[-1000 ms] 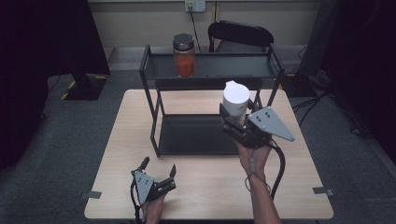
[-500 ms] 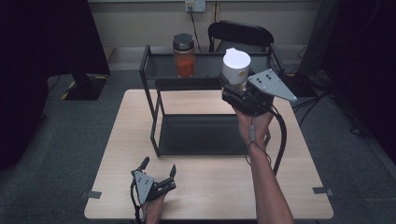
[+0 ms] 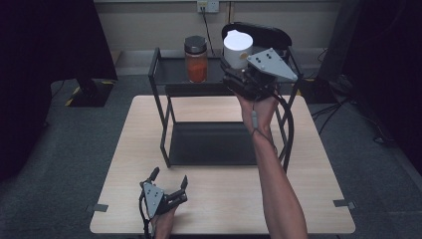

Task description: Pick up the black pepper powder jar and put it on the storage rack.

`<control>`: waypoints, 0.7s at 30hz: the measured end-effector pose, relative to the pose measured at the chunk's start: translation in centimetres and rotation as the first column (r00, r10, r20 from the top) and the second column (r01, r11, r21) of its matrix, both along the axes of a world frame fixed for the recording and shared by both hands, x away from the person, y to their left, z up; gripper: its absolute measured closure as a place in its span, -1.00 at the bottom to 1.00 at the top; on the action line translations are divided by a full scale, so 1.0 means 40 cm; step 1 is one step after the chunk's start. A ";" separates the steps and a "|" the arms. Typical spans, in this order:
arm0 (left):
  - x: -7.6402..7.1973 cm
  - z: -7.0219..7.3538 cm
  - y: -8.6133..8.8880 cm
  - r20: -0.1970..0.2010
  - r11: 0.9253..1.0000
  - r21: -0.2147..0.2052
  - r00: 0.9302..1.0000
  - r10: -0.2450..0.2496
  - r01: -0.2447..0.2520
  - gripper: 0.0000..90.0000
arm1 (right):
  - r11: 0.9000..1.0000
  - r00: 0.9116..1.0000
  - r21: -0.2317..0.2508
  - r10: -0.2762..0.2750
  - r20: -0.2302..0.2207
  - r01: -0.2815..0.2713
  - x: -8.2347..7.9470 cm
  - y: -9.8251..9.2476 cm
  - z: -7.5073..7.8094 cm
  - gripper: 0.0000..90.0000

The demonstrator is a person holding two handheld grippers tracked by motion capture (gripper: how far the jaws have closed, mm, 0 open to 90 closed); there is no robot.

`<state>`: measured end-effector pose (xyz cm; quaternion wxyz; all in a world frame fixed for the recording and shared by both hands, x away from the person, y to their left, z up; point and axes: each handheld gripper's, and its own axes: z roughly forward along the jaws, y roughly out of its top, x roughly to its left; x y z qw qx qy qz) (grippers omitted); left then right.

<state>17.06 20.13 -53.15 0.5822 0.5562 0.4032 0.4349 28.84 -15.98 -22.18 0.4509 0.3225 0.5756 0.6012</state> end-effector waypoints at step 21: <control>-0.001 0.000 0.000 -0.001 1.000 0.001 1.000 0.001 -0.001 -0.96 | 0.998 0.997 0.040 -0.034 -0.075 0.037 0.141 0.030 0.000 -0.33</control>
